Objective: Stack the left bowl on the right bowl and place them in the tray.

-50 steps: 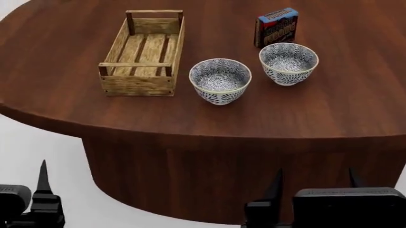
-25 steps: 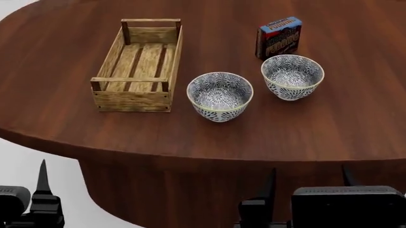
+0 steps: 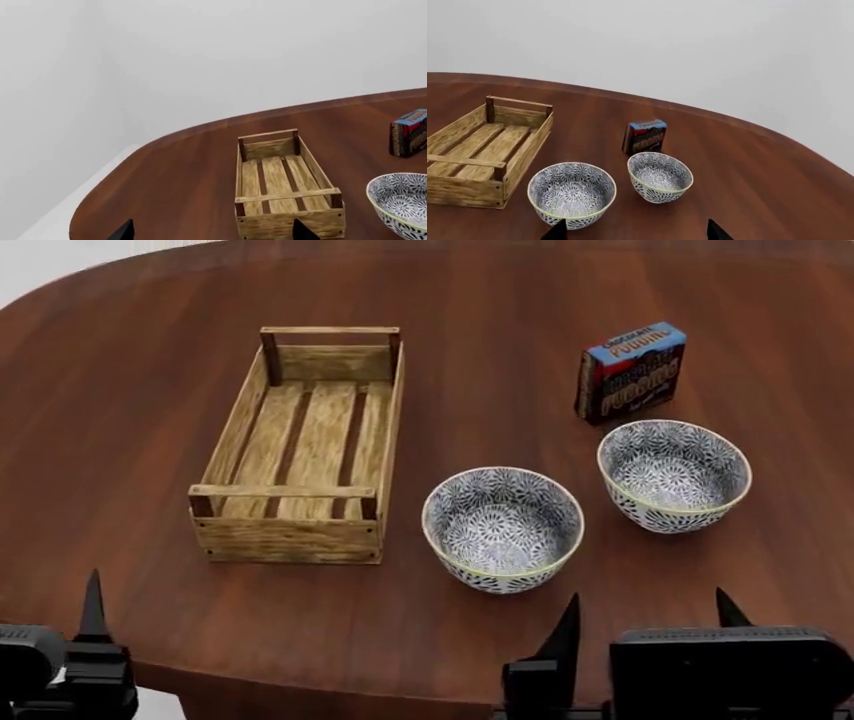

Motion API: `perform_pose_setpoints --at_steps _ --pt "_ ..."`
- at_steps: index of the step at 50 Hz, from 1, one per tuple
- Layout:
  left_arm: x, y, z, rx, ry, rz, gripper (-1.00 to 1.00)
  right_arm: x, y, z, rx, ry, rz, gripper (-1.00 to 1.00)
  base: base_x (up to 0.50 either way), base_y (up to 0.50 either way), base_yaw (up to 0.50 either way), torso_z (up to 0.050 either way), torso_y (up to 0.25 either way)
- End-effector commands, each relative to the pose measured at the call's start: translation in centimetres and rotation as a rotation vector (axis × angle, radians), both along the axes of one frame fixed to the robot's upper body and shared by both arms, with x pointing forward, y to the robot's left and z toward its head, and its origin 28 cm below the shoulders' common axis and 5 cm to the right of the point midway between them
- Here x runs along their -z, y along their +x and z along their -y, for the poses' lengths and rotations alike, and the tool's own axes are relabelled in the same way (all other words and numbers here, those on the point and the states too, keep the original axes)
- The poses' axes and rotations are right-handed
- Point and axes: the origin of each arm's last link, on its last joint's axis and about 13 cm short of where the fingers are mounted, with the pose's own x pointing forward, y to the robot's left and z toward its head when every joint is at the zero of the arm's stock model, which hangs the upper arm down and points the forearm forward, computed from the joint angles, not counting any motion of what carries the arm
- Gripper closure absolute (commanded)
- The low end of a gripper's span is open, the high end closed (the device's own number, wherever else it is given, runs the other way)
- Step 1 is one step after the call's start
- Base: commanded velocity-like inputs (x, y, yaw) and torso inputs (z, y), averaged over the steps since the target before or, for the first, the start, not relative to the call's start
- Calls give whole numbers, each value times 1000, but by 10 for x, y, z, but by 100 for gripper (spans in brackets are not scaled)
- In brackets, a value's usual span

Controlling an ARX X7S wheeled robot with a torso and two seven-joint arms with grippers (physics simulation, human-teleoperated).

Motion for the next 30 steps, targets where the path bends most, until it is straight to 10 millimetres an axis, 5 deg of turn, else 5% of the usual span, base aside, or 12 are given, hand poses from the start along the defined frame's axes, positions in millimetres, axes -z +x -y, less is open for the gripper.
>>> perform_pose_setpoints --at_steps 1,30 --pt "0 -1 1 5 0 -1 -100 2 0 2 8 21 -8 -100 500 0 0 0 0" --pt "0 -3 0 2 3 5 -100 6 -3 2 3 -7 -13 -100 500 -57 0 0 1"
